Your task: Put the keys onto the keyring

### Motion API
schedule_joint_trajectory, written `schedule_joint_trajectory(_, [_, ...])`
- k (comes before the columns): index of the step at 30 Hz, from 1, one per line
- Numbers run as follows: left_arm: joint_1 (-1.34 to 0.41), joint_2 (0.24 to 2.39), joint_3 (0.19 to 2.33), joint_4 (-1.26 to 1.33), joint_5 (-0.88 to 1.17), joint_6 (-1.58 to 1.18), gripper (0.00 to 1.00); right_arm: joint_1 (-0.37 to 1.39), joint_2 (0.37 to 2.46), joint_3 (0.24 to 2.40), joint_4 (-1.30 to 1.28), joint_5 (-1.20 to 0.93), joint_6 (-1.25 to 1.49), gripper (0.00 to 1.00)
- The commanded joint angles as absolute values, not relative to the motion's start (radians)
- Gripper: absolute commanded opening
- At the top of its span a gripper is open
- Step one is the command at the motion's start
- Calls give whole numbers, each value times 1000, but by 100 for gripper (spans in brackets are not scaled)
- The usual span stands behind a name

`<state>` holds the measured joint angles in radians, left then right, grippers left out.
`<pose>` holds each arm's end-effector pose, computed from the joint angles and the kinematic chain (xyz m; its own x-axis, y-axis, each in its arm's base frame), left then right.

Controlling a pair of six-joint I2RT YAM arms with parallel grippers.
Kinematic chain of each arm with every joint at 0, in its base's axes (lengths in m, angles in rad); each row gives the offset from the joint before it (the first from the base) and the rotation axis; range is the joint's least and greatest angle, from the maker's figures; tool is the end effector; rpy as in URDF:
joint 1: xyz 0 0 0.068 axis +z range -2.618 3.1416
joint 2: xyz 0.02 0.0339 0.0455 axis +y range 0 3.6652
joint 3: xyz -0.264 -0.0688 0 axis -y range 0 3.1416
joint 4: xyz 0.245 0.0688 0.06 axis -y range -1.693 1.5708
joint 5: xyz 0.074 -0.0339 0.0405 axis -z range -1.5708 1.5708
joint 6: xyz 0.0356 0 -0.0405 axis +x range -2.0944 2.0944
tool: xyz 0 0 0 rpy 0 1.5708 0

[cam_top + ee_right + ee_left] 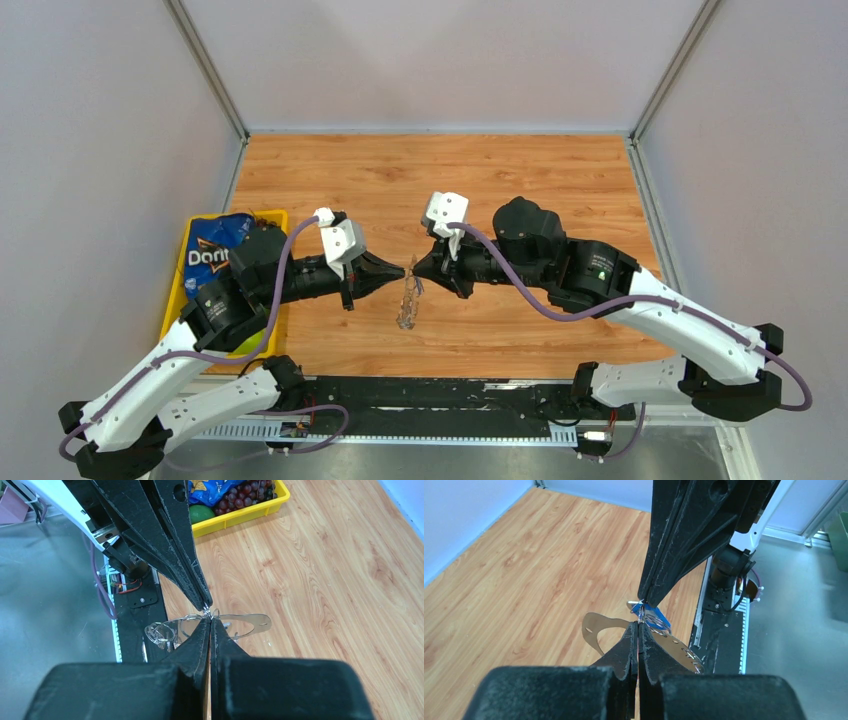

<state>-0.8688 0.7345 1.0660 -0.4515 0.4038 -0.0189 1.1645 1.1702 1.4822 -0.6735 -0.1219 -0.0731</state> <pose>0.0811 -0.1176 0.4141 -0.0953 0.0858 -0.9917 0.9524 0.2976 -0.0658 0.0885 0.2167 0.4502 -0.0695 -0.3450 -0.9360 -0.9644 0.2633 -0.0254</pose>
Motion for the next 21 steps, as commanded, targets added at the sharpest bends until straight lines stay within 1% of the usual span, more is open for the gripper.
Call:
schedule_joint_trajectory(1, [-867,727,1068,-395,414,-4,0,1170,1174,1528,-647,-154,-74,0])
schedule_joint_trajectory(14, [-868,743,1080,-418,374,0,0,1169,1131,1523,-653,-100,-74,0])
schedule_joint_trajectory(21, [-867,750,1081,-416,345,-5,0,1170,1128,1513,-659,-117,-71,0])
